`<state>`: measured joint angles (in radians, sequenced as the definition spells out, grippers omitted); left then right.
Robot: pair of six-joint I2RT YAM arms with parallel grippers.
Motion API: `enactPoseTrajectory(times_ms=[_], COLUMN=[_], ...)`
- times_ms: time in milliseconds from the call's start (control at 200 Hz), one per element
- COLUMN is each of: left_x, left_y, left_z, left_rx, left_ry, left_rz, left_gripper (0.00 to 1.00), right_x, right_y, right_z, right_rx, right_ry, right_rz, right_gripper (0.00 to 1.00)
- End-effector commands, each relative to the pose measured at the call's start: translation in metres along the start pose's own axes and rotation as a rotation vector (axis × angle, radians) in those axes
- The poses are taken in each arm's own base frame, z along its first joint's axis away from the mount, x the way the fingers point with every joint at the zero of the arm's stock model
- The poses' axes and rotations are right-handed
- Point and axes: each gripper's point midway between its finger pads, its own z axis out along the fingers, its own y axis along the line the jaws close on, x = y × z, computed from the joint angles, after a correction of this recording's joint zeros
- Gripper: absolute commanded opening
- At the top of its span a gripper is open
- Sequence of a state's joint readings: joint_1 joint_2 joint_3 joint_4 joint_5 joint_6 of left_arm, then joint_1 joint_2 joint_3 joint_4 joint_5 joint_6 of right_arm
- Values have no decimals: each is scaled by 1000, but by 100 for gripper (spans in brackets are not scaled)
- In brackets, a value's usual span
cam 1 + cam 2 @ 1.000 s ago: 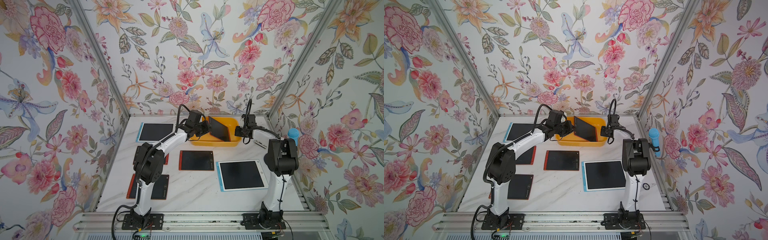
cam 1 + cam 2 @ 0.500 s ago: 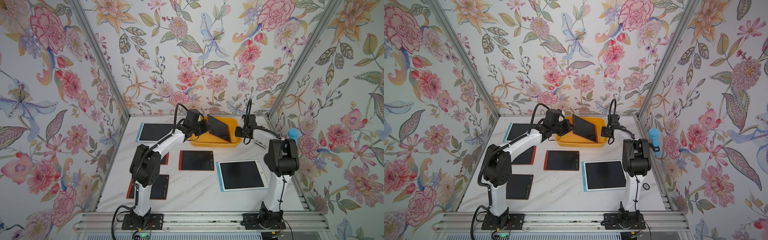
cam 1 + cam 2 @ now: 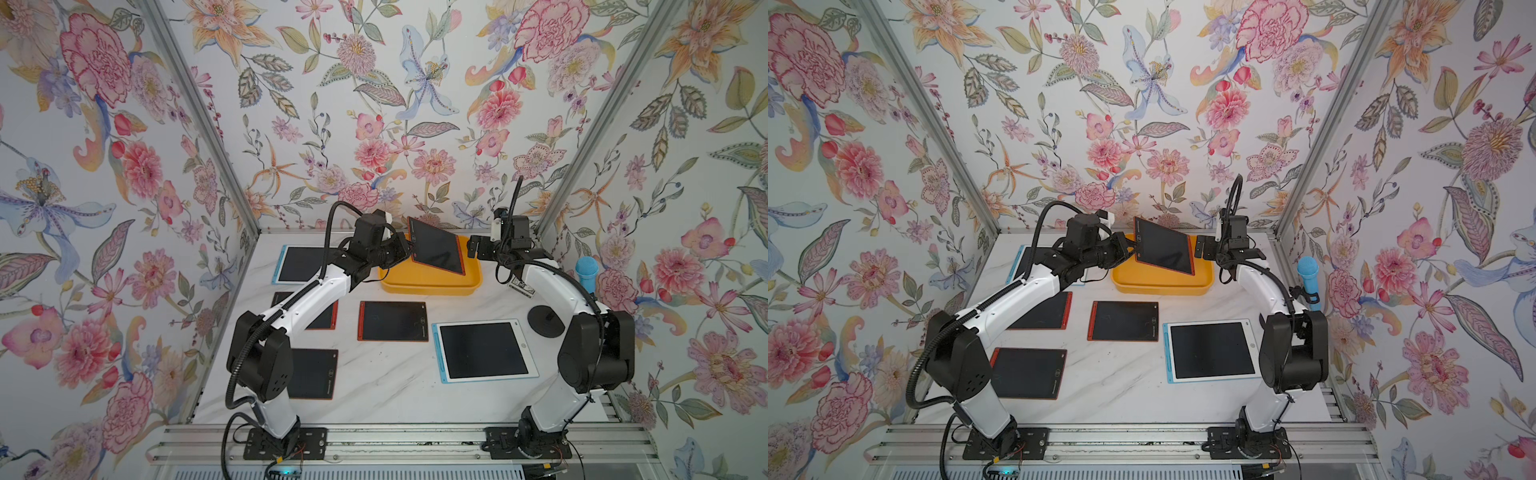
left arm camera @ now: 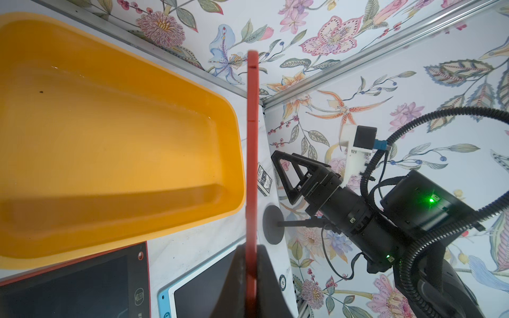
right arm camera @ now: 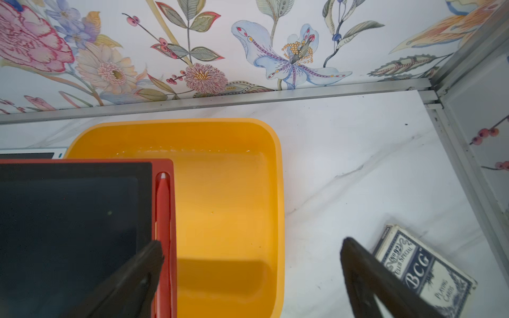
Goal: Take out the writing tablet from the storage box
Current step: Place the writing tablet at the center of the board.
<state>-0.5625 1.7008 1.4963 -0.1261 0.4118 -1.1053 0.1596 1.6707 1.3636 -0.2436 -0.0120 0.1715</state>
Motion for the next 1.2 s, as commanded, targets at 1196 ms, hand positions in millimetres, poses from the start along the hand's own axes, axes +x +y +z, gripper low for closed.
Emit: enactPoseTrajectory(times_ms=[1196], left_x=[204], left_y=[115], left_z=[-185], left_rx=[100], left_ry=[244], left_rz=[-267], left_gripper=[0], right_x=[64], right_y=[46], right_z=[-133], right_rx=[-151], right_ry=[-10], right_rz=[105], right_gripper=[100])
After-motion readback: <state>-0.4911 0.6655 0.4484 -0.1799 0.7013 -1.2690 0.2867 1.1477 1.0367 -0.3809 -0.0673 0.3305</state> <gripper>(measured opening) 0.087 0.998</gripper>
